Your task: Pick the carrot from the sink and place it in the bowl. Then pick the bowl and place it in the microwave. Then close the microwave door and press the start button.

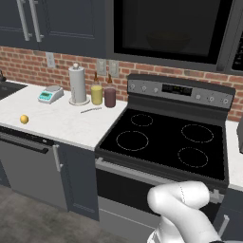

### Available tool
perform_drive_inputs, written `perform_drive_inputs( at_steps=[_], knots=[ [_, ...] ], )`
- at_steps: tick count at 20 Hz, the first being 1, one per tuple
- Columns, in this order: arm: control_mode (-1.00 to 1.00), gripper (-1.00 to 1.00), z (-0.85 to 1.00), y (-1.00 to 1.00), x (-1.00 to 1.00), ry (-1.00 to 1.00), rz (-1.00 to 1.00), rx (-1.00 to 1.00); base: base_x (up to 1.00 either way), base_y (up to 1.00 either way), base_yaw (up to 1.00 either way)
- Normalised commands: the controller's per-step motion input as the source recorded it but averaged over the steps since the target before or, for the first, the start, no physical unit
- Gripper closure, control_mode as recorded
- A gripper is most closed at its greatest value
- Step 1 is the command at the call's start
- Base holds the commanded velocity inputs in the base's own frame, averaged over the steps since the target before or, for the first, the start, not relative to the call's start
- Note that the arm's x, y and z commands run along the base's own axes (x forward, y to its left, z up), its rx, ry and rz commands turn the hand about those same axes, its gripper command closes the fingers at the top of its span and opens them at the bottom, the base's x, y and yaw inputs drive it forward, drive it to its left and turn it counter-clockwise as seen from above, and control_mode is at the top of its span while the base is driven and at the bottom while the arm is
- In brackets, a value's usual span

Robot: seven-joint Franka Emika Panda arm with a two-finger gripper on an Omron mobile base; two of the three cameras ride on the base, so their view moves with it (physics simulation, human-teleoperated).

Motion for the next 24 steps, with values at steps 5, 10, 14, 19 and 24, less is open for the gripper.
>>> perform_drive_inputs(
  at_steps=[5, 10, 14, 19, 24],
  knots=[
    [-1.0, -1.0, 0.0, -0.54, 0.0, 0.01, -0.09, -0.04, 0.0, 0.0, 0.0],
    [-1.0, -1.0, 0.0, -0.37, 0.08, 0.0, -0.17, 0.0, 0.0, 0.0, 0.0],
    [-1.0, 1.0, -0.03, -0.19, 0.13, 0.0, -0.22, 0.0, 0.0, 0.0, 0.0],
    [-1.0, 1.0, -0.14, -0.01, 0.15, 0.0, -0.22, -0.01, 0.0, 0.0, 0.0],
    [-1.0, 1.0, -0.14, 0.0, 0.2, 0.0, -0.17, -0.03, 0.0, 0.0, 0.0]
  ],
)
